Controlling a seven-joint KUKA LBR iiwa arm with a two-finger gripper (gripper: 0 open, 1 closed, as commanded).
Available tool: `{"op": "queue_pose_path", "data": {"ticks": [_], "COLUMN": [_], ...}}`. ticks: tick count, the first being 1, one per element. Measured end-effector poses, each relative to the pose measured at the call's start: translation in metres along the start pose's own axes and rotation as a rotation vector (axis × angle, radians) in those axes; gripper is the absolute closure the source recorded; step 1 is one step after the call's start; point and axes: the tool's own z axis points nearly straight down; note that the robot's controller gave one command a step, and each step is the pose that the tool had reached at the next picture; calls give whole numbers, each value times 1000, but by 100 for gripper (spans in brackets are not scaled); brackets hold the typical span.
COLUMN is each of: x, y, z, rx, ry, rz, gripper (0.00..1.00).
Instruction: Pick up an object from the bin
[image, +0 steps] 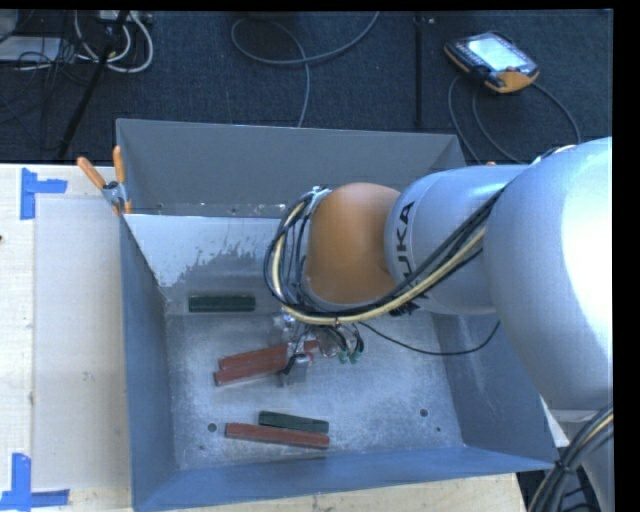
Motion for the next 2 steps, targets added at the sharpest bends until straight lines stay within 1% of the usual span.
{"op": "queue_pose_path", "data": {"ticks": [1,2], "x": [1,1], "y": [0,0], "z": [-8,-23], "rx": [0,0], "ry": [4,5], "rz": [0,0], "gripper": [100,100]}}
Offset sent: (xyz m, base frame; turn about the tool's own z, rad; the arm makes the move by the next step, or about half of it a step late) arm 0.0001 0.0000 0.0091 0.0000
